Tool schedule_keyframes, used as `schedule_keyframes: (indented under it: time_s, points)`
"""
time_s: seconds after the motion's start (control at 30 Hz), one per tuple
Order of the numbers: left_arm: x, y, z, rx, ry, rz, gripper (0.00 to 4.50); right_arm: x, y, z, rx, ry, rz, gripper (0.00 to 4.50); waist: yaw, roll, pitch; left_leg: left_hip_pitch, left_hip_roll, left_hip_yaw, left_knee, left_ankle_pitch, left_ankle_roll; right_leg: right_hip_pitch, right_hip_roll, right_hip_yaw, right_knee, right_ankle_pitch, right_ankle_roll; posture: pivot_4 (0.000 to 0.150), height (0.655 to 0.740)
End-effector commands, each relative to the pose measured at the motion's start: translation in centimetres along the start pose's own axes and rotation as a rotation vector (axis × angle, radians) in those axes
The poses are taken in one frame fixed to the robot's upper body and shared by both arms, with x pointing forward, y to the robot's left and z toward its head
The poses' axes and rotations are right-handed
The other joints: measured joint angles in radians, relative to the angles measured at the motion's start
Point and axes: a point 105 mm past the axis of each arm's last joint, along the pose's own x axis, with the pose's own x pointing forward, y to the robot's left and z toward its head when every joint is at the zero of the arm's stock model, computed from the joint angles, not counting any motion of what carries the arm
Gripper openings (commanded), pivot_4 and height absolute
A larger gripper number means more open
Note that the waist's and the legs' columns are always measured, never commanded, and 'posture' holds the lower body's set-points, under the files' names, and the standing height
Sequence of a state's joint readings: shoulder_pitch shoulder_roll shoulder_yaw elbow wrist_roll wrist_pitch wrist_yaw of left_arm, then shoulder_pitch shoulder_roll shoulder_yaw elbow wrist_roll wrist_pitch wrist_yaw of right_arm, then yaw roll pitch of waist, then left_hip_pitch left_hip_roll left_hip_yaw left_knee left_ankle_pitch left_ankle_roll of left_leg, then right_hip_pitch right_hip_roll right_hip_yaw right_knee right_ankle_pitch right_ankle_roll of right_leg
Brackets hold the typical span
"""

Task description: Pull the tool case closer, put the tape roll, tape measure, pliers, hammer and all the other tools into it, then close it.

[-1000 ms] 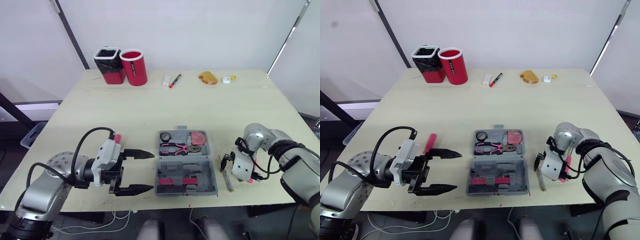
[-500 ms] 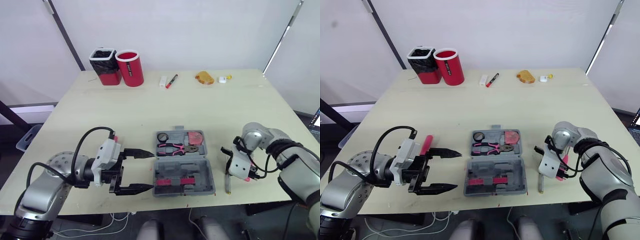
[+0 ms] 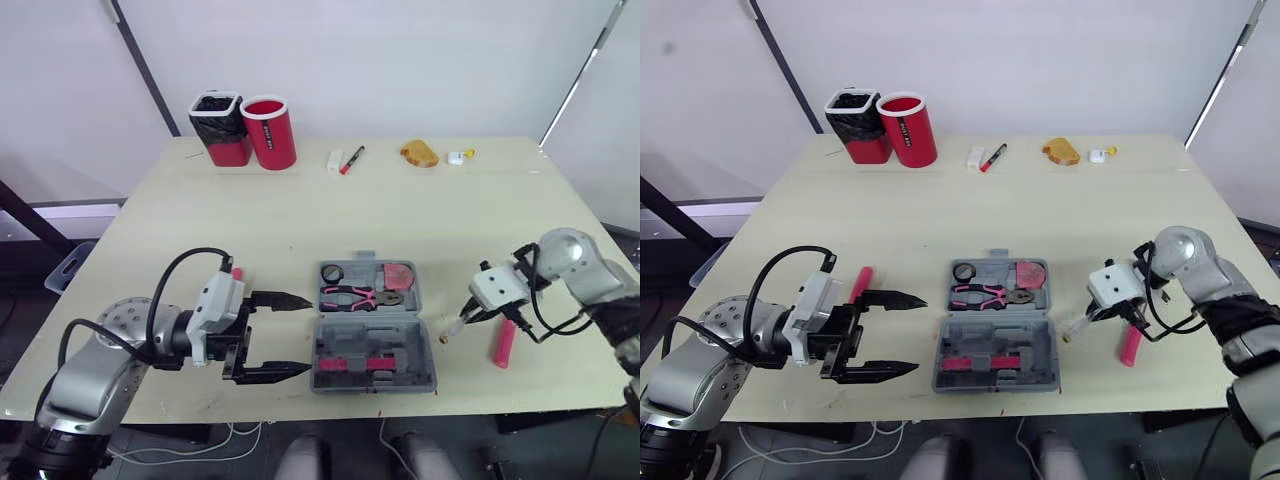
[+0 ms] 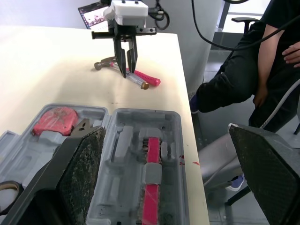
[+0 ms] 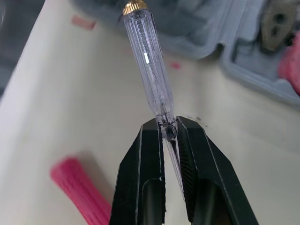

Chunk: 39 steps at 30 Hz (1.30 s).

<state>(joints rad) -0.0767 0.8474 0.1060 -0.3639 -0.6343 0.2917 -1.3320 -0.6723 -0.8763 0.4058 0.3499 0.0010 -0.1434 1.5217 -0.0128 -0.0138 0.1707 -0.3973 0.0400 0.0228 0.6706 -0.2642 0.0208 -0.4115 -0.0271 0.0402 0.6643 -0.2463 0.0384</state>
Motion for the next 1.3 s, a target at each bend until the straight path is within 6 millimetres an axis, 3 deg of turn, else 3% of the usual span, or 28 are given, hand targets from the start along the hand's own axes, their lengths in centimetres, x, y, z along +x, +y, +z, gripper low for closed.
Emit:
schedule_keyframes:
  time_s: [0.03,0.1,0.2,0.37,0.57,0.73,0.87,0.93,0.97,1.23,1.3]
  points:
    - [0.2,-0.2,0.9,0.029,-0.029,-0.021,4.50,-1.9,-0.4,-0.8,0.368,0.051,-0.256,0.03,0.005,0.000,0.000,0.000,0.000,0.000,0.000,0.000,0.000,0.000,0.000,0.000,0.000,0.000,0.000,0.150,0.7400]
    - [0.3,-0.2,1.0,0.032,-0.031,-0.025,4.50,-2.3,-0.1,-2.0,0.601,0.118,-0.382,0.03,0.004,0.000,0.000,-0.001,-0.001,0.001,0.001,0.000,0.000,-0.001,0.000,0.000,0.000,0.000,0.000,0.150,0.7400]
    - [0.3,-0.1,1.1,0.032,-0.035,-0.031,4.50,-1.9,0.7,-0.8,0.923,0.025,-0.479,0.03,-0.002,0.000,0.000,-0.001,-0.001,0.001,0.001,0.000,0.000,-0.001,0.000,0.001,0.000,0.000,0.000,0.150,0.7400]
    - [0.7,0.1,1.4,0.039,-0.051,-0.051,4.50,-0.3,1.9,-0.6,1.261,-0.025,-0.590,0.03,0.000,-0.001,-0.001,-0.002,0.000,-0.001,0.001,0.000,0.000,-0.001,0.004,0.001,0.000,0.000,0.000,0.150,0.7400]
    - [1.0,0.3,2.2,0.052,-0.074,-0.067,4.50,2.1,2.2,-1.5,1.487,-0.084,-0.775,0.03,0.000,-0.001,-0.001,-0.003,0.000,0.000,0.001,0.000,0.000,-0.002,0.004,0.001,-0.001,0.000,0.001,0.150,0.7400]
    - [0.8,0.6,2.2,0.050,-0.077,-0.051,4.50,3.5,2.5,-1.5,1.534,-0.044,-0.835,0.03,-0.004,-0.002,-0.001,-0.003,0.000,0.000,0.000,0.000,0.000,-0.002,0.004,0.002,-0.001,0.000,0.001,0.150,0.7400]
    - [0.7,0.6,2.0,0.045,-0.069,-0.050,4.50,3.4,2.6,-1.0,1.497,-0.065,-0.845,1.75,-0.005,-0.001,-0.001,-0.002,0.001,-0.001,0.000,0.000,0.000,-0.002,0.005,0.002,-0.001,0.000,0.001,0.150,0.7400]
    - [0.6,0.6,1.8,0.043,-0.065,-0.049,4.50,3.0,2.7,-1.1,1.428,-0.057,-0.858,2.82,-0.003,-0.001,-0.001,-0.002,0.001,-0.001,0.000,0.000,0.000,-0.002,0.005,0.002,-0.001,0.000,0.001,0.150,0.7400]
    - [0.6,0.6,1.8,0.042,-0.064,-0.048,4.50,2.7,2.7,-1.2,1.389,-0.053,-0.872,3.05,-0.001,-0.001,-0.001,-0.003,0.001,-0.001,0.000,0.000,0.000,-0.002,0.005,0.002,-0.001,0.000,0.001,0.150,0.7400]
    - [0.5,0.6,1.6,0.037,-0.061,-0.043,4.50,2.6,3.6,-1.3,1.117,-0.154,-0.872,3.05,-0.005,-0.002,-0.001,-0.002,0.001,0.000,-0.001,0.000,0.000,-0.001,0.005,0.001,-0.002,-0.001,0.001,0.150,0.7400]
    - [0.5,0.7,1.5,0.036,-0.062,-0.042,4.50,3.1,3.6,-0.5,1.024,-0.246,-0.840,3.05,-0.008,-0.002,-0.001,-0.002,0.001,0.000,-0.001,0.000,0.000,-0.001,0.005,0.002,-0.002,-0.001,0.002,0.150,0.7400]
